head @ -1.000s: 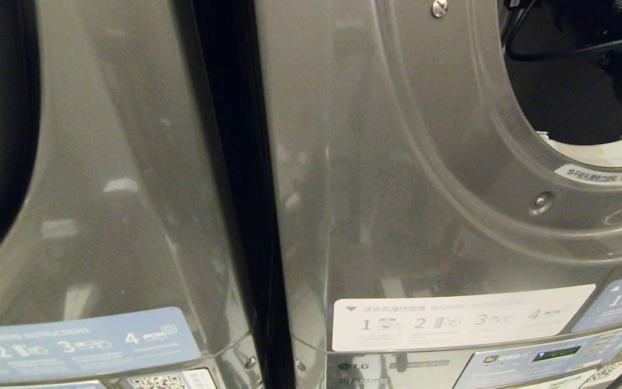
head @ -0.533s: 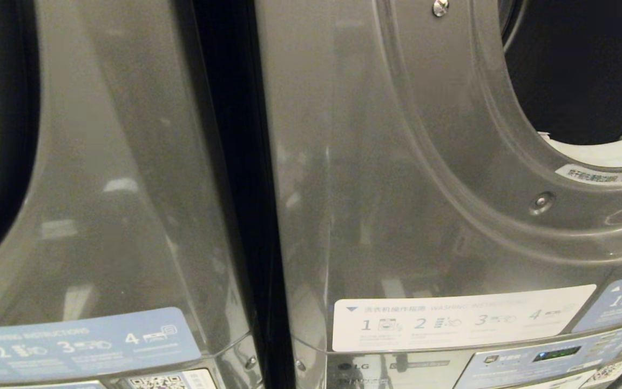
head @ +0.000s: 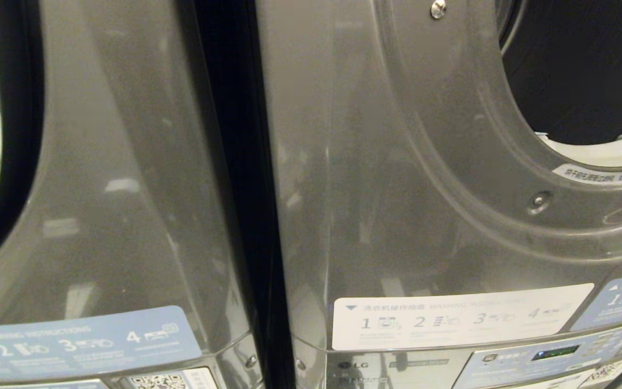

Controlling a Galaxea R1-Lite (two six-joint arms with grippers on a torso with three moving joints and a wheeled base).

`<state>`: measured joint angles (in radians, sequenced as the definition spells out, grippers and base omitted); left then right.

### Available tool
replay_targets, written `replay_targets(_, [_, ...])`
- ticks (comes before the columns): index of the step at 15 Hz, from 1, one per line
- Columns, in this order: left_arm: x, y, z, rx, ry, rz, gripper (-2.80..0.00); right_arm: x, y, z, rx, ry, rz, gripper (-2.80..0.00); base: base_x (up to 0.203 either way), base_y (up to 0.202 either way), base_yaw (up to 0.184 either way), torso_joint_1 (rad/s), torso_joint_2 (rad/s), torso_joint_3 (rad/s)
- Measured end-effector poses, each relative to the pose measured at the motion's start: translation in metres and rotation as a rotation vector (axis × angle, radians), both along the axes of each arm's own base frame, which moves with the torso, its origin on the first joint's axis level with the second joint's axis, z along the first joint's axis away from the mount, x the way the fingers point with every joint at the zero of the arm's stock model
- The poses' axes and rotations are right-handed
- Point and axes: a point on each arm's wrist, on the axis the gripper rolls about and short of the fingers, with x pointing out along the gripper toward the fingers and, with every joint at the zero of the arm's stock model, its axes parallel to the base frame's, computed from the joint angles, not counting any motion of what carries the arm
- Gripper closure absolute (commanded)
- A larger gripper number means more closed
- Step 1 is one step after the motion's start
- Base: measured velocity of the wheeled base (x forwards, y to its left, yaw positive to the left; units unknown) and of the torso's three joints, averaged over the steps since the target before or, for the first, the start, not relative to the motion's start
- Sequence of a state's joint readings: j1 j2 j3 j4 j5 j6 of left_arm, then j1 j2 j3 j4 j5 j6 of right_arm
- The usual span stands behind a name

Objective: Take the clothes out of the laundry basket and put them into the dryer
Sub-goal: Close the dryer

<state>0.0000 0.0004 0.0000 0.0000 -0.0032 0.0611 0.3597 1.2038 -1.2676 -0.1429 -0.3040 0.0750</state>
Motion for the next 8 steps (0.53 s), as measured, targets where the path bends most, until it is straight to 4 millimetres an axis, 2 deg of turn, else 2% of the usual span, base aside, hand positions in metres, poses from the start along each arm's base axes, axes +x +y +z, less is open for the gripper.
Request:
replay_targets(2, [0.0, 0.0, 0.0, 0.0, 0.0, 0.0, 0.0, -0.034, -0.013, -0.032, -0.025, 0.068, 0.0, 0.0, 0.0, 0.0, 0.0, 0.0, 0.0, 0.0])
replay_targets(4, [0.0, 0.0, 0.0, 0.0, 0.0, 0.0, 0.0, -0.068, -0.027, -0.074, -0.06, 0.165, -0.011, 0.0, 0.0, 0.0, 0.0, 0.0, 0.0, 0.0])
replay_targets(6, [0.0, 0.0, 0.0, 0.0, 0.0, 0.0, 0.0, -0.092, -0.037, -0.13, -0.106, 0.291, -0.027, 0.0, 0.0, 0.0, 0.0, 0.0, 0.0, 0.0])
replay_targets(8, [0.0, 0.0, 0.0, 0.0, 0.0, 0.0, 0.0, -0.106, -0.043, -0.184, -0.154, 0.387, -0.057, 0.0, 0.0, 0.0, 0.0, 0.0, 0.0, 0.0])
